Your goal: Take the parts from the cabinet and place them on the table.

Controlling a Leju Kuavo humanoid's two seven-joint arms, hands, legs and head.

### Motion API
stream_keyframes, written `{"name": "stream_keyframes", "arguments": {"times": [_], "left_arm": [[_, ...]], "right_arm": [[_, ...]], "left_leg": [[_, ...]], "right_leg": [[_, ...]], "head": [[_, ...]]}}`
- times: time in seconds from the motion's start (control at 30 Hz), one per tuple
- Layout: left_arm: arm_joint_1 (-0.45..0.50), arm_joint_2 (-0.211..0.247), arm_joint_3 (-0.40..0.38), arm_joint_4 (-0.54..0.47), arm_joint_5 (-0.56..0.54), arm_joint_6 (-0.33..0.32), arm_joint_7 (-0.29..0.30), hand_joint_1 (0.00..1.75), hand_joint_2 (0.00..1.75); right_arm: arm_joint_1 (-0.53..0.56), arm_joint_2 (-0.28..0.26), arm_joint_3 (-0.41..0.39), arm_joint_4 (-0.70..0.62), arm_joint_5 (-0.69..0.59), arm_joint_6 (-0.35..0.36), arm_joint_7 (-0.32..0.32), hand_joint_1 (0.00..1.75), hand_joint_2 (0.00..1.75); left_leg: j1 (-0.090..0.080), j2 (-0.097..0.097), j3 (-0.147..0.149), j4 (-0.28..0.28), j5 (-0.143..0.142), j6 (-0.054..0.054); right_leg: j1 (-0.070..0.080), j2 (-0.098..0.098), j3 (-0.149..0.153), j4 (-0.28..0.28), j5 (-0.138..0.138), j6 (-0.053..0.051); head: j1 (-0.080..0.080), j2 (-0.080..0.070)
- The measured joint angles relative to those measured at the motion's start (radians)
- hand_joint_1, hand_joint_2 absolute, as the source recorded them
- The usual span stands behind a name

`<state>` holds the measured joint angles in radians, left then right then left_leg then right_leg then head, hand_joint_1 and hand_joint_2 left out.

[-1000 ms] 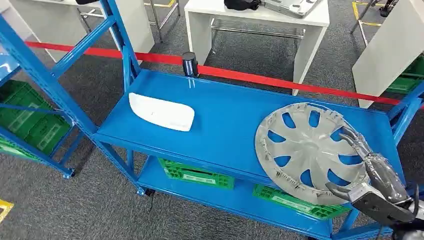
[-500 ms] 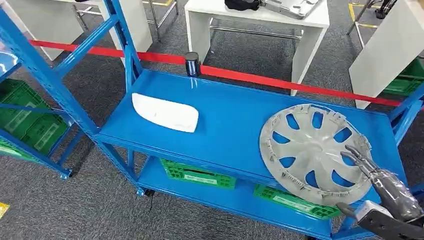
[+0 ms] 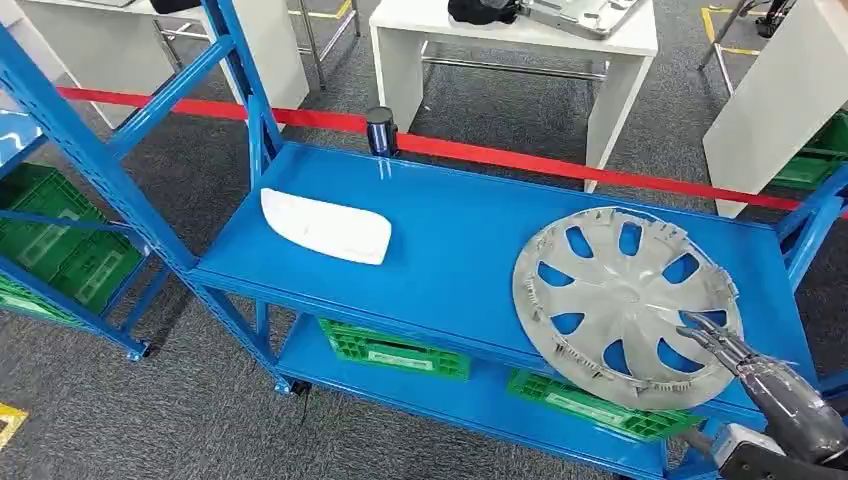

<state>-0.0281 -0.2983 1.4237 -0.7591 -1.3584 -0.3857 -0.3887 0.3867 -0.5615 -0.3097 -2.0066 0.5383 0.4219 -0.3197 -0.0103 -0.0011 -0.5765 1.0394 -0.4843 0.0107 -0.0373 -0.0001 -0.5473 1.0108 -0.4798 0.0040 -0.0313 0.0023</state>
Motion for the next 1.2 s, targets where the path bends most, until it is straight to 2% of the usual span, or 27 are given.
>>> {"name": "stream_keyframes", "arguments": {"times": [0.1, 0.13, 0.17, 0.23, 0.27, 0.3, 0.33, 0.43, 0.47, 0.5, 0.53, 0.6, 0.63, 0.67, 0.7, 0.77, 0.8, 0.83, 0.87, 0.93, 0.97, 1.0, 1.03, 1.1, 1.13, 1.17, 1.2], "left_arm": [[-0.001, 0.000, -0.001, 0.008, 0.000, 0.003, 0.000, 0.00, 0.00], [0.000, 0.000, -0.001, 0.010, 0.000, 0.006, 0.000, 0.00, 0.00], [0.000, 0.002, -0.001, 0.013, 0.000, 0.008, 0.000, 0.00, 0.00], [-0.001, 0.003, -0.002, 0.017, 0.000, 0.009, -0.001, 0.00, 0.00], [-0.001, 0.005, -0.003, 0.018, 0.000, 0.009, -0.001, 0.00, 0.00], [-0.001, 0.008, -0.005, 0.018, 0.000, 0.010, -0.002, 0.00, 0.00], [-0.002, 0.012, -0.006, 0.020, -0.001, 0.010, -0.002, 0.00, 0.00], [-0.004, 0.015, -0.010, 0.023, -0.001, 0.011, -0.004, 0.00, 0.00], [-0.003, 0.016, -0.012, 0.023, -0.001, 0.013, -0.004, 0.00, 0.00], [-0.004, 0.017, -0.015, 0.024, -0.001, 0.014, -0.005, 0.00, 0.00], [-0.006, 0.017, -0.016, 0.026, -0.001, 0.014, -0.006, 0.00, 0.00], [-0.006, 0.016, -0.016, 0.033, -0.002, 0.016, -0.007, 0.00, 0.00], [-0.006, 0.016, -0.016, 0.035, -0.002, 0.016, -0.006, 0.00, 0.00], [-0.006, 0.017, -0.016, 0.039, -0.001, 0.016, -0.007, 0.00, 0.00], [-0.006, 0.017, -0.016, 0.042, -0.002, 0.017, -0.006, 0.00, 0.00], [-0.006, 0.017, -0.020, 0.049, -0.002, 0.018, -0.007, 0.00, 0.00], [-0.006, 0.017, -0.023, 0.051, -0.001, 0.018, -0.007, 0.00, 0.00], [-0.007, 0.020, -0.024, 0.052, -0.002, 0.019, -0.006, 0.00, 0.00], [-0.007, 0.021, -0.026, 0.052, -0.001, 0.019, -0.007, 0.00, 0.00], [-0.006, 0.022, -0.027, 0.054, -0.002, 0.019, -0.007, 0.00, 0.00], [-0.006, 0.023, -0.029, 0.054, -0.002, 0.019, -0.007, 0.00, 0.00], [-0.006, 0.027, -0.030, 0.055, -0.002, 0.019, -0.007, 0.00, 0.00], [-0.006, 0.026, -0.031, 0.056, -0.002, 0.019, -0.008, 0.00, 0.00], [-0.007, 0.027, -0.031, 0.058, -0.002, 0.020, -0.010, 0.00, 0.00], [-0.006, 0.027, -0.032, 0.060, -0.002, 0.021, -0.010, 0.00, 0.00], [-0.006, 0.027, -0.032, 0.063, -0.002, 0.024, -0.011, 0.00, 0.00], [-0.005, 0.027, -0.032, 0.064, -0.002, 0.025, -0.011, 0.00, 0.00]], "right_arm": [[-0.004, -0.011, 0.023, 0.001, 0.010, -0.004, 0.000, 0.00, 1.75], [-0.009, -0.013, 0.032, 0.002, 0.011, -0.007, -0.001, 0.00, 1.75], [-0.013, -0.015, 0.042, 0.003, 0.013, -0.010, -0.002, 0.00, 1.75], [-0.022, -0.023, 0.060, 0.004, 0.018, -0.018, -0.003, 0.00, 1.75], [-0.026, -0.029, 0.069, 0.004, 0.018, -0.022, -0.005, 0.00, 1.75], [-0.029, -0.034, 0.075, 0.004, 0.018, -0.024, -0.005, 0.00, 1.75], [-0.032, -0.037, 0.083, 0.004, 0.018, -0.026, -0.006, 0.00, 1.75], [-0.036, -0.045, 0.110, 0.004, 0.018, -0.029, -0.008, 0.00, 1.75], [-0.036, -0.052, 0.115, 0.003, 0.018, -0.033, -0.008, 0.00, 1.75], [-0.037, -0.054, 0.122, 0.003, 0.019, -0.036, -0.008, 0.00, 1.75], [-0.044, -0.057, 0.127, 0.003, 0.020, -0.040, -0.008, 0.00, 1.75], [-0.049, -0.060, 0.146, 0.005, 0.023, -0.042, -0.008, 0.00, 1.75], [-0.050, -0.060, 0.157, 0.006, 0.024, -0.042, -0.008, 0.00, 1.75], [-0.053, -0.061, 0.168, 0.008, 0.027, -0.042, -0.008, 0.00, 1.75], [-0.059, -0.061, 0.178, 0.010, 0.027, -0.042, -0.007, 0.00, 1.75], [-0.071, -0.067, 0.198, 0.013, 0.030, -0.042, -0.007, 0.00, 1.75], [-0.076, -0.070, 0.204, 0.014, 0.030, -0.042, -0.006, 0.00, 1.75], [-0.082, -0.070, 0.213, 0.016, 0.030, -0.041, -0.005, 0.00, 1.75], [-0.083, -0.072, 0.220, 0.018, 0.030, -0.041, -0.004, 0.00, 1.75], [-0.087, -0.077, 0.234, 0.021, 0.032, -0.041, -0.004, 0.00, 1.75], [-0.090, -0.077, 0.239, 0.022, 0.032, -0.041, -0.004, 0.00, 1.75], [-0.094, -0.077, 0.242, 0.023, 0.033, -0.042, -0.004, 0.00, 1.75], [-0.099, -0.078, 0.248, 0.024, 0.034, -0.043, -0.004, 0.00, 1.75], [-0.108, -0.078, 0.265, 0.027, 0.037, -0.046, -0.004, 0.00, 1.75], [-0.110, -0.077, 0.273, 0.031, 0.038, -0.047, -0.003, 0.00, 1.75], [-0.112, -0.077, 0.282, 0.033, 0.039, -0.048, -0.003, 0.00, 1.75], [-0.115, -0.077, 0.288, 0.035, 0.039, -0.049, -0.003, 0.00, 1.75]], "left_leg": [[0.009, 0.000, -0.108, 0.232, -0.119, -0.017], [0.011, 0.000, -0.137, 0.292, -0.133, -0.018], [0.011, 0.000, -0.141, 0.296, -0.122, -0.016], [0.010, 0.000, -0.084, 0.170, -0.045, -0.006], [0.007, -0.001, -0.031, 0.061, 0.005, 0.007], [0.001, -0.001, 0.010, -0.023, 0.029, 0.025], [0.000, 0.007, 0.012, -0.027, 0.022, 0.025], [-0.009, 0.006, 0.007, -0.032, 0.025, 0.030], [-0.004, 0.006, 0.018, -0.055, 0.039, 0.037], [0.000, 0.008, 0.027, -0.073, 0.048, 0.037], [0.001, 0.009, 0.028, -0.077, 0.052, 0.043], [-0.002, 0.009, 0.025, -0.077, 0.052, 0.044], [-0.003, 0.008, 0.023, -0.077, 0.052, 0.044], [-0.003, 0.008, 0.023, -0.076, 0.052, 0.044], [-0.003, 0.008, 0.023, -0.075, 0.052, 0.043], [0.000, 0.006, 0.021, -0.061, 0.047, 0.035], [-0.002, 0.005, 0.017, -0.048, 0.040, 0.027], [-0.009, 0.003, 0.010, -0.037, 0.032, 0.018], [-0.009, 0.003, 0.007, -0.032, 0.029, 0.016], [-0.005, 0.004, 0.006, -0.032, 0.030, 0.014], [-0.002, 0.005, 0.006, -0.029, 0.029, 0.012], [0.001, 0.003, 0.004, -0.019, 0.022, 0.006], [0.002, 0.003, -0.013, 0.020, -0.011, -0.003], [0.009, 0.003, -0.089, 0.182, -0.096, -0.015], [0.011, 0.003, -0.128, 0.261, -0.123, -0.016], [0.011, 0.003, -0.147, 0.298, -0.125, -0.016], [0.011, 0.002, -0.143, 0.282, -0.106, -0.013]], "right_leg": [[0.001, 0.000, -0.004, 0.001, 0.000, 0.000], [0.002, 0.000, -0.005, 0.001, 0.000, 0.000], [0.003, 0.000, -0.004, 0.001, 0.000, 0.000], [0.007, 0.001, -0.002, 0.001, 0.000, 0.000], [0.010, 0.003, 0.000, 0.000, 0.000, 0.000], [0.005, 0.003, 0.000, -0.001, 0.000, 0.000], [0.017, 0.003, -0.001, -0.001, 0.000, 0.003], [0.011, 0.000, -0.002, -0.009, 0.004, 0.012], [0.014, 0.000, 0.000, -0.011, 0.005, 0.019], [0.011, -0.001, -0.012, 0.008, -0.004, 0.017], [0.013, -0.001, -0.034, 0.054, -0.033, 0.011], [0.012, -0.001, -0.110, 0.213, -0.101, 0.005], [0.011, -0.001, -0.145, 0.284, -0.123, 0.008], [0.011, -0.001, -0.155, 0.304, -0.121, 0.016], [0.008, -0.001, -0.139, 0.269, -0.101, 0.028], [-0.001, -0.002, -0.050, 0.096, -0.030, 0.055], [-0.007, -0.003, -0.005, 0.010, -0.005, 0.062], [0.003, -0.001, -0.009, 0.007, -0.012, 0.046], [0.000, 0.000, -0.010, 0.007, -0.008, 0.026], [0.007, 0.001, -0.011, 0.008, -0.007, 0.015], [0.001, 0.001, -0.007, 0.005, -0.005, 0.009], [-0.002, 0.001, -0.005, 0.005, -0.002, 0.004], [-0.003, 0.001, -0.005, 0.005, -0.002, 0.002], [-0.002, 0.001, -0.008, 0.005, -0.001, 0.000], [0.000, 0.001, -0.009, 0.005, -0.001, 0.000], [0.001, 0.001, -0.009, 0.005, -0.001, 0.000], [0.002, 0.002, -0.008, 0.005, -0.001, 0.000]], "head": [[0.000, 0.000], [0.000, 0.000], [0.000, 0.000], [0.000, 0.000], [0.000, 0.000], [0.000, 0.000], [0.002, 0.000], [0.000, 0.000], [0.000, 0.000], [0.005, 0.000], [0.005, 0.000], [0.007, 0.000], [0.007, 0.000], [0.008, 0.000], [0.007, 0.000], [0.007, 0.000], [0.008, 0.000], [0.009, 0.000], [0.006, 0.000], [0.007, 0.000], [0.008, 0.000], [0.008, 0.000], [0.003, 0.000], [0.003, 0.000], [0.003, 0.000], [0.003, 0.000], [0.003, 0.000]]}}
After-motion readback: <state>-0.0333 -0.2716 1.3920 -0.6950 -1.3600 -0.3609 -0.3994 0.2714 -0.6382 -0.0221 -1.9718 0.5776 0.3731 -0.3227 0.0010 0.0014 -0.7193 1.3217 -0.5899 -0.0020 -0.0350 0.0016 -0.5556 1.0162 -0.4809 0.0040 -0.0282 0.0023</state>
